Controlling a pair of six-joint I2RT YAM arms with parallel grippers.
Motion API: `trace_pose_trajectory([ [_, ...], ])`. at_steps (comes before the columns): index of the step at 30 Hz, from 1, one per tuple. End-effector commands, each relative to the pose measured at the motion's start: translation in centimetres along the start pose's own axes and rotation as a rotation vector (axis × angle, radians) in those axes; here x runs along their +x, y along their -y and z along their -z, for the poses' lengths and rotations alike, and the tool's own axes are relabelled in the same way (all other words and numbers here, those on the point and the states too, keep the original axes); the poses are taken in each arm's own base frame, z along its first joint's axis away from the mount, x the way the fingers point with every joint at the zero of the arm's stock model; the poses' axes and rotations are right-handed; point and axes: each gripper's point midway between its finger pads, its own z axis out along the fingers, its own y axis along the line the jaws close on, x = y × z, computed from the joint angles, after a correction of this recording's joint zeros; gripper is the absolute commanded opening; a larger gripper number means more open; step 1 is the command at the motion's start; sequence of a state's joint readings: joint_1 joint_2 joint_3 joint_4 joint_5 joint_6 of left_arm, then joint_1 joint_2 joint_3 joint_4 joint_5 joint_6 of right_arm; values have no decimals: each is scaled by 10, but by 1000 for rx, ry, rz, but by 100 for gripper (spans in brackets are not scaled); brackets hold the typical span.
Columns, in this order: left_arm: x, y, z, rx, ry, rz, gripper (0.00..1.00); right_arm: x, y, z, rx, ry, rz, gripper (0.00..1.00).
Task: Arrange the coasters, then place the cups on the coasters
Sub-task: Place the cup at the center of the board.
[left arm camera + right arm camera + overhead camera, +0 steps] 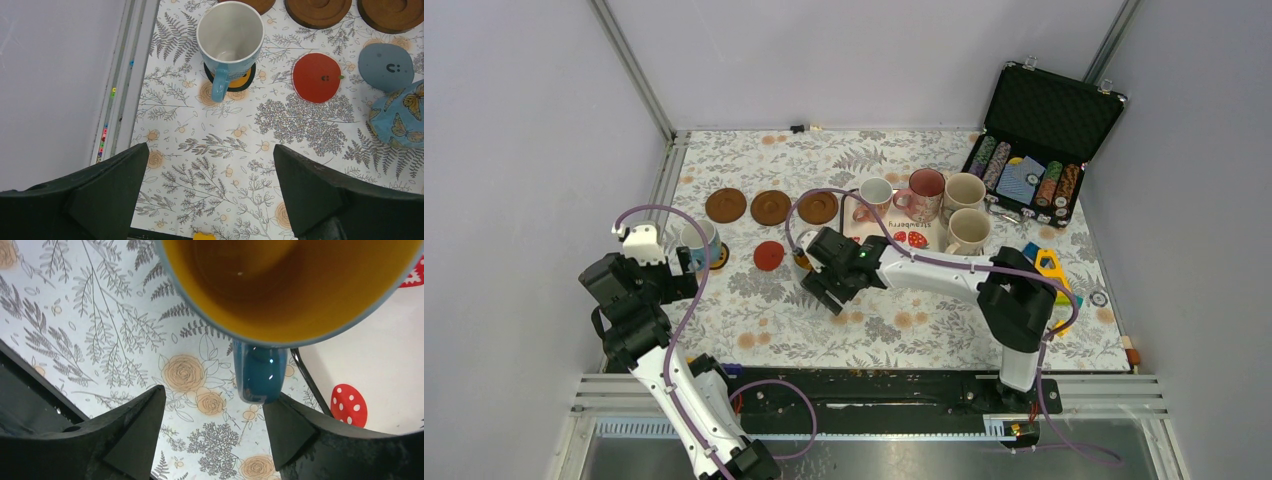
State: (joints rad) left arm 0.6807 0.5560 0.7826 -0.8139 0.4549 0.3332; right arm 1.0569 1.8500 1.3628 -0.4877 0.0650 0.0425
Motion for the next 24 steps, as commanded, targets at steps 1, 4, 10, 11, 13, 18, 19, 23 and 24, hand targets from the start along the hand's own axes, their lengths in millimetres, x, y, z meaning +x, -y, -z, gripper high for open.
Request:
trace_pose_trajectory([
  [1,-12,1,0,17,50,-29,99,6,-12,21,-67,-2,46,80],
  [4,-11,1,0,19,47,-30,99,4,-10,27,-68,10,85,86],
  [10,-11,2,0,19,49,-32,99,7,-12,40,-96,-4,133,91],
  [11,-11,2,0,20,49,-32,99,7,-11,42,-97,-2,143,97],
  [13,-12,2,1,20,53,-35,99,8,-12,48,-107,3,163,99],
  [18,-12,4,1,28,53,-37,99,9,-14,61,-132,32,193,100],
  [19,-11,4,1,29,53,-38,99,9,-16,66,-151,38,199,100],
  [23,-12,5,2,37,56,-42,99,18,-38,77,-290,42,229,99],
  [24,-12,6,2,38,56,-42,99,20,-45,79,-335,40,226,99],
])
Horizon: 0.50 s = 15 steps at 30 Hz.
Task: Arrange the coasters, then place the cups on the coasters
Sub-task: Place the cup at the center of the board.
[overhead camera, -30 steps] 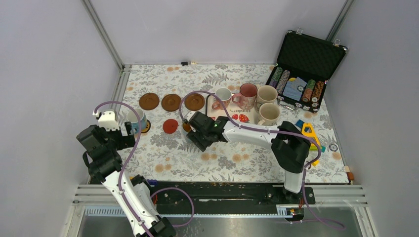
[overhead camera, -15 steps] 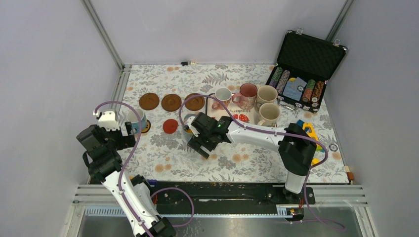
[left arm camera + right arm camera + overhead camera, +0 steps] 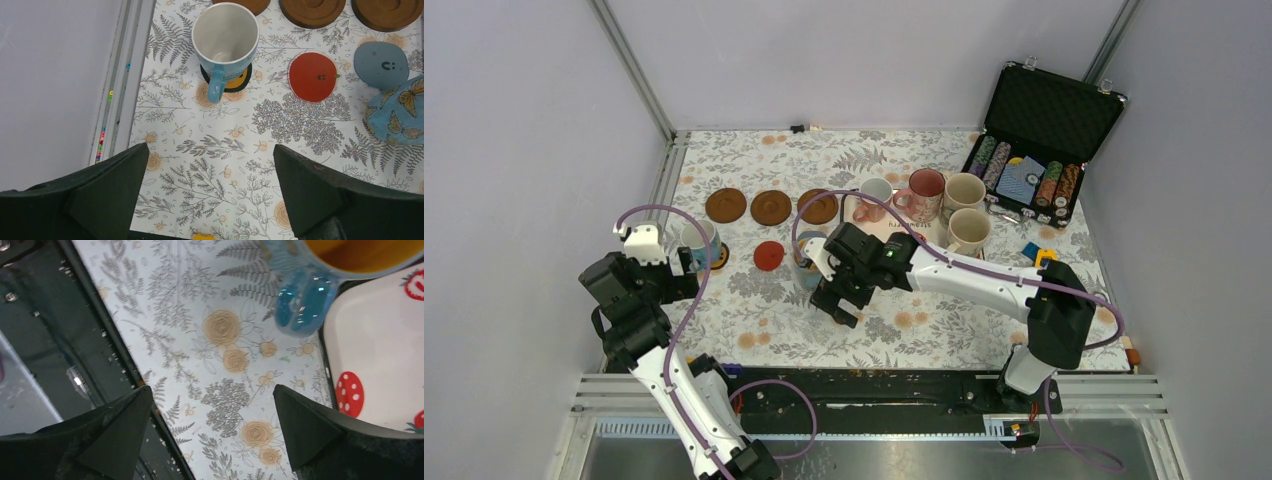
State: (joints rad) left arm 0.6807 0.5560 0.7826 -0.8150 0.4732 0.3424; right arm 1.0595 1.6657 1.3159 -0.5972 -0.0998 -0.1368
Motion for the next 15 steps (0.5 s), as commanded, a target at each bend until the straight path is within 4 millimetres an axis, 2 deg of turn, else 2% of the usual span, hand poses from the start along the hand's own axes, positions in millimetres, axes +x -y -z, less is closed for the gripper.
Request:
trace_pose_trajectory([
  [1,-11,3,2,22,51,-34,99,4,-38,15,-204,24,38,100],
  [4,-11,4,2,23,54,-37,99,0,-50,12,-273,29,27,100],
  [11,-11,4,2,23,53,-38,99,-16,-41,-2,-234,35,48,100],
  [15,-11,4,2,23,50,-35,99,-20,-59,3,-338,10,21,99],
])
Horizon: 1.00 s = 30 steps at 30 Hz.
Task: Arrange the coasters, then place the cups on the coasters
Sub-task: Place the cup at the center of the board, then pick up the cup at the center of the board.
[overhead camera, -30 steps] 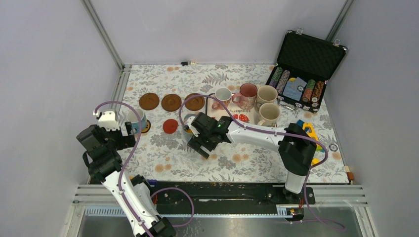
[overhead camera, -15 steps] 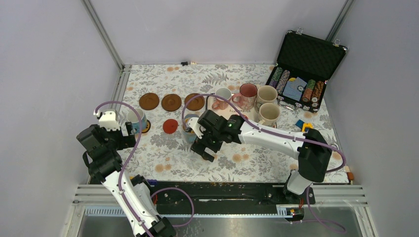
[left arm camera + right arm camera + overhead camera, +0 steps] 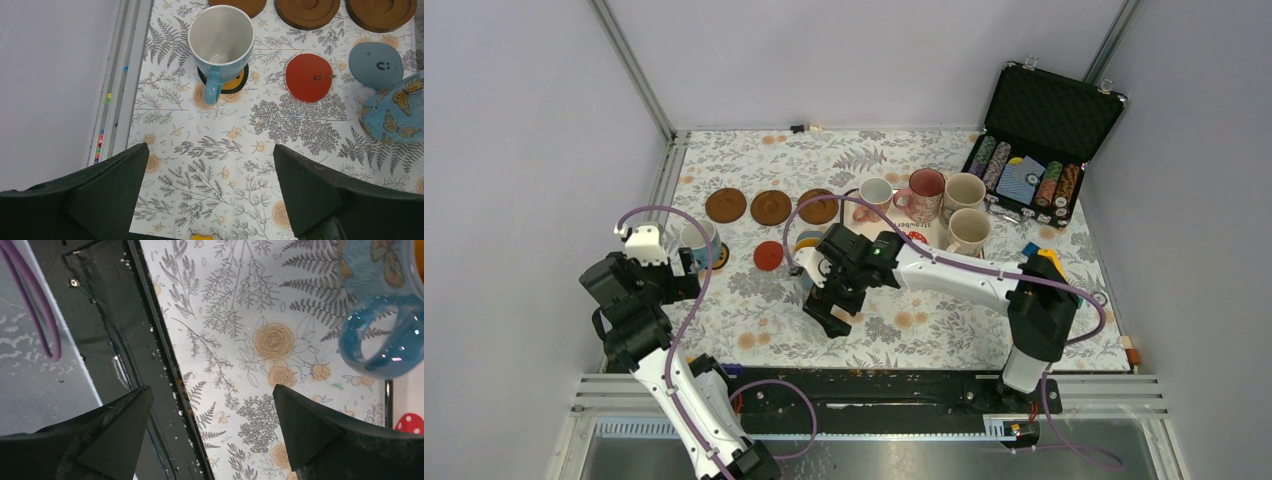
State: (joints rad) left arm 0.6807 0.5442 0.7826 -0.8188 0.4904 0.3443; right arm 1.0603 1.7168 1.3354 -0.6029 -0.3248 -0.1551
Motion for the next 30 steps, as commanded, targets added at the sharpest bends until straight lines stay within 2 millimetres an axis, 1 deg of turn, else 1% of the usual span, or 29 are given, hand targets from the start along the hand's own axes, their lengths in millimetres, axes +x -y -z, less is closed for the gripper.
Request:
trace_pose_trajectory([
  [1,-9,0,0,9,37,-30,99,-21,-30,8,-139,22,10,98],
  [3,-9,0,0,11,37,-31,99,-25,-36,9,-152,28,21,98],
  [4,-9,0,0,12,37,-31,99,-29,-33,10,-127,36,34,98],
  [7,-9,1,1,15,42,-34,99,-39,-12,23,9,71,100,100],
  [9,-9,1,1,15,41,-34,99,-41,2,36,81,87,141,100],
  [11,-9,2,1,17,41,-34,99,-42,8,47,93,112,155,100],
  [13,-10,2,1,17,43,-36,99,-42,10,56,92,128,163,100],
  [16,-9,3,1,21,43,-35,99,-42,20,61,127,138,160,100],
  [19,-9,3,1,22,43,-36,99,-42,37,56,143,130,130,100],
  [22,-9,3,1,23,42,-38,99,-42,57,44,136,107,82,100],
  [24,-10,3,1,21,44,-39,99,-42,63,36,112,97,64,100],
  [26,-10,2,2,20,44,-39,99,-42,64,26,87,80,63,100],
  [30,-10,2,1,20,44,-39,99,-44,51,14,-12,76,32,100],
])
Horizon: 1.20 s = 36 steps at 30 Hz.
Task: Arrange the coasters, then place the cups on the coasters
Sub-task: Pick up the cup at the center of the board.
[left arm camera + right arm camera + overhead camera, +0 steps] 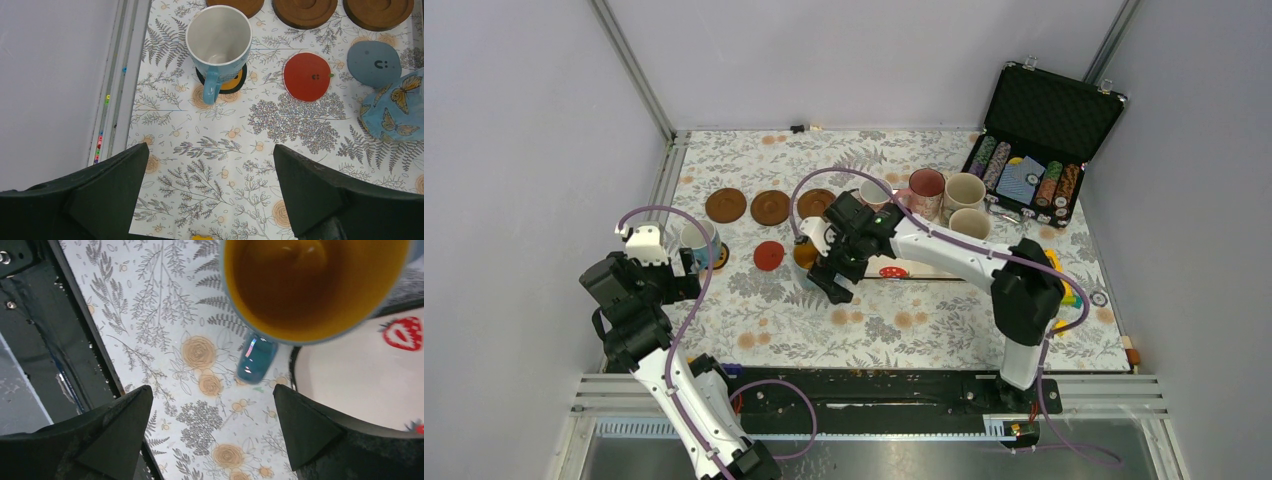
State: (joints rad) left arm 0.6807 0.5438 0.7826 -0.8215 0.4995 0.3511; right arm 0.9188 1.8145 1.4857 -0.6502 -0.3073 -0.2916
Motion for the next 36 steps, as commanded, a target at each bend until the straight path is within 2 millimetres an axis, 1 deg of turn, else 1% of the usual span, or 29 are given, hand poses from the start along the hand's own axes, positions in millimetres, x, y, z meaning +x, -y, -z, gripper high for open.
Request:
trace_pose_trajectory([
  [1,-10,1,1,12,42,-33,99,-21,-22,-1,-124,49,1,100],
  [3,-9,1,0,15,39,-30,99,-25,-30,-5,-164,51,-12,100],
  [5,-9,1,0,16,37,-29,99,-34,-44,-10,-220,58,-17,99],
  [8,-9,1,-1,16,33,-26,99,-51,-82,-18,-285,55,42,99],
  [10,-8,0,-1,15,31,-25,99,-59,-103,-20,-319,49,67,99],
  [12,-8,1,0,14,32,-26,99,-68,-117,-18,-358,44,57,99],
  [13,-8,1,0,15,33,-27,99,-69,-120,-17,-367,38,48,100],
  [15,-9,2,0,20,33,-28,99,-66,-115,-13,-333,25,59,100],
  [17,-8,5,0,38,34,-32,99,-58,-99,0,-235,23,125,100],
  [18,-9,8,1,57,36,-37,99,-48,-91,9,-203,12,159,100],
  [20,-9,24,4,145,44,-74,99,-32,-78,36,-155,17,188,100],
  [21,-10,35,7,212,54,-101,99,-23,-72,51,-138,25,183,100],
  [24,-13,70,25,395,92,-189,99,4,-52,101,-76,84,126,100],
  [26,-17,86,38,476,109,-233,99,24,-38,128,-22,141,85,100],
  [28,-23,94,45,518,113,-268,99,43,-27,148,57,197,60,100],
  [30,-28,98,47,540,95,-292,99,59,-23,159,117,247,55,100],
  [31,-30,96,43,529,73,-283,99,66,-23,163,139,274,54,100],
  [32,-30,87,32,473,25,-267,99,71,-23,165,158,302,53,100],
  [34,-28,78,7,380,-62,-264,99,85,-21,163,187,334,38,99],
  [36,-15,97,-15,371,-170,-354,99,92,-13,164,223,365,18,100],
])
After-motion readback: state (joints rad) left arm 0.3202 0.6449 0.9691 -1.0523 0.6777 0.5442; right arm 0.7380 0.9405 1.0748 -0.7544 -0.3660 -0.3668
